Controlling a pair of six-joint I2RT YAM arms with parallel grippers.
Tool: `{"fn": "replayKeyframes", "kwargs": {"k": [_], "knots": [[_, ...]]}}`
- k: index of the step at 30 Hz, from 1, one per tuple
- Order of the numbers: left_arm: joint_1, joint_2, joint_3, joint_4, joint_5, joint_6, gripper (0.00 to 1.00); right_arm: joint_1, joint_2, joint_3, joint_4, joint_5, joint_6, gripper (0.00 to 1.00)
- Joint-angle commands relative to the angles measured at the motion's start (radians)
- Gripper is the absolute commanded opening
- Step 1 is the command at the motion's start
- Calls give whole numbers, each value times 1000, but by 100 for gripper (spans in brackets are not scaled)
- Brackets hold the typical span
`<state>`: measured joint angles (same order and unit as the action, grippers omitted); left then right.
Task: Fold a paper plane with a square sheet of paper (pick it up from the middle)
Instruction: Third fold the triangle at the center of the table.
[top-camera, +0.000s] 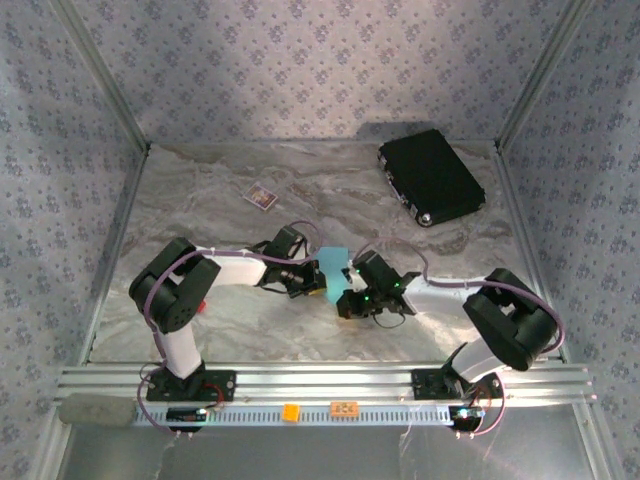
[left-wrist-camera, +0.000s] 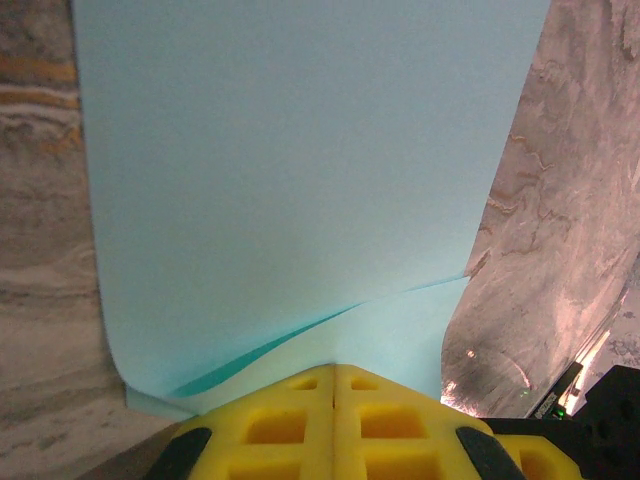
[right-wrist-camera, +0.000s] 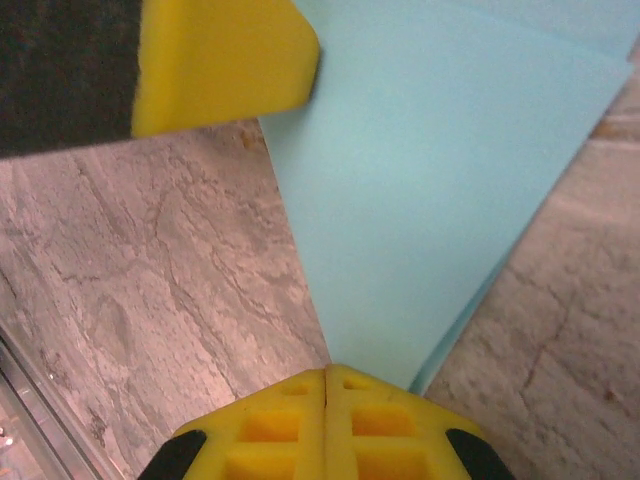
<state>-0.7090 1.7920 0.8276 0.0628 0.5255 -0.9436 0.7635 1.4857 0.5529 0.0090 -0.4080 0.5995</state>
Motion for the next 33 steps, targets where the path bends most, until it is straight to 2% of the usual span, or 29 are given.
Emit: {"fn": "replayKeyframes", "kwargs": {"k": [1,6,13,17,23,33], "knots": [[1,46,-5,-56,-50,19,0,-5,-29,-51,-58,6,21,4],[2,45,-6,-55,-52,19,0,-7,-87,-75,-65,8,57,4],[2,27,-15,-48,-59,19,0,-21,-188,6,-83,-12,40,4],[2,23,-19,-43,-59,17,0,-57,-97,62,-49,-34,39,3],[1,21,-19,-36,-55,17,0,-58,48,113,28,-49,87,3],[1,9,-23,-19,-51,19,1,-65,113,105,-23,-3,105,2]]}}
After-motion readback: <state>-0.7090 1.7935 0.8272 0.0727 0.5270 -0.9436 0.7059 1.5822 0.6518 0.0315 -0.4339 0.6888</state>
